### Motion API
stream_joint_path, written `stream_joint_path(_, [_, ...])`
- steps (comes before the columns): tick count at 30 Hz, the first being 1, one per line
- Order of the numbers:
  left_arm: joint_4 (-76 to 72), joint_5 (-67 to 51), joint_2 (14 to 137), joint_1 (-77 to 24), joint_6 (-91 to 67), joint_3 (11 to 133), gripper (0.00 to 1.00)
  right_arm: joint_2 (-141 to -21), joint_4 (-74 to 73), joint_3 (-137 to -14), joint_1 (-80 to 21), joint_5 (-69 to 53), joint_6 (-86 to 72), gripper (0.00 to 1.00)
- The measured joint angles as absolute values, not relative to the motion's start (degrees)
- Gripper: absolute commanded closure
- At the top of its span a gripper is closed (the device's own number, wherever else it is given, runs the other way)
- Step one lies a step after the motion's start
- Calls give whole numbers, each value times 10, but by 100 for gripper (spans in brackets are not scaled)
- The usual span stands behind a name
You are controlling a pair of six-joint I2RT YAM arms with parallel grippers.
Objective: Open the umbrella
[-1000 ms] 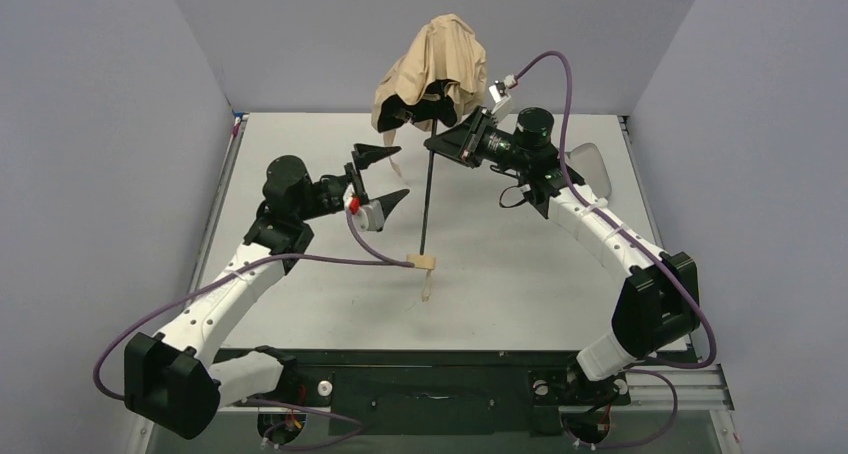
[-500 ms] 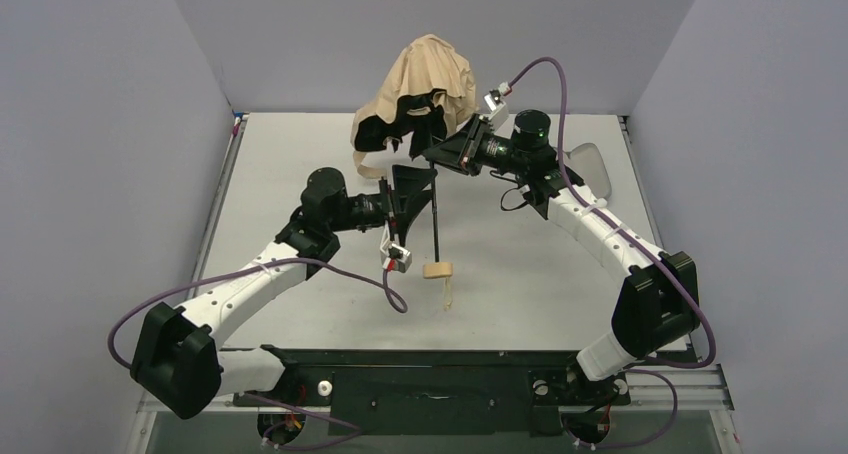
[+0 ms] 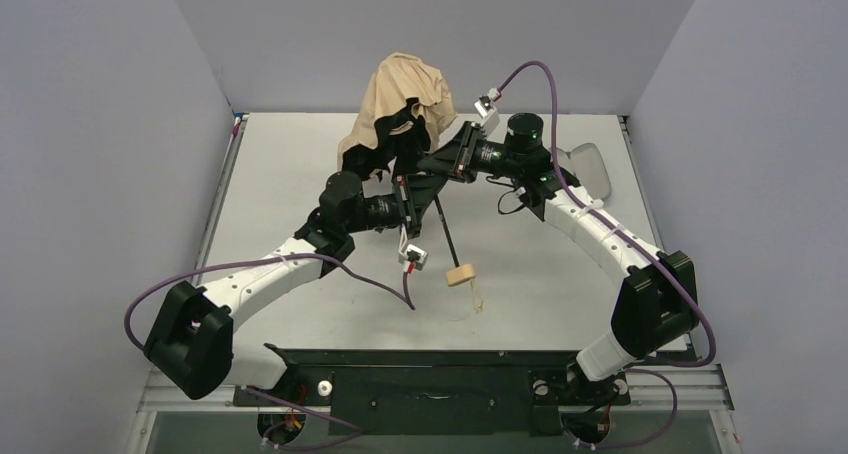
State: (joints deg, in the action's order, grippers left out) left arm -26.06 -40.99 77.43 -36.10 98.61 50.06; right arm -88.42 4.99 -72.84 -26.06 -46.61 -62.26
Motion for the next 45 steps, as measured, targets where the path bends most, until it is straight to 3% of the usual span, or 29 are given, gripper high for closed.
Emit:
stream_joint_path(1, [-266,-406,776,-362,983,500,100,-884,50,-728,-261,-466,-619,93])
stream_joint_path(4, [-278,-403,777,-364,956,495,100,-884,27,-735,-260,-462,-583,60])
stream_joint_path(8, [-287,-387,776,-364,855,494,100,-877,1,-745,-249,-446,-526,42])
stream_joint_path(13, [-297,-349,773,-349,654,527,100,-855,-10,-784,-167,-434,-476,39])
stream_joint_path(16, [-288,-304,776,-326,489,606,100,-837,-10,-821,-116,-418,-447,38])
stream_joint_path(23, [-185,-208,879,-189,59,956,100,-774,-10,-826,-32,-384,-411,37])
stream_joint_path(28, [-54,-166,964,-133,-128,1123,100,-755,-32,-797,-15,-366,-393,36])
stream_joint_path(32, [60,-184,1003,-164,-190,1145,100,-754,-51,-780,-14,-361,-381,36])
stream_joint_path(39, [195,-230,1019,-282,-194,1074,100,-749,-71,-764,-7,-358,-370,36])
stream_joint_path(45, [194,-138,1027,-205,-84,1111,100,-726,-82,-754,-4,-360,-354,37])
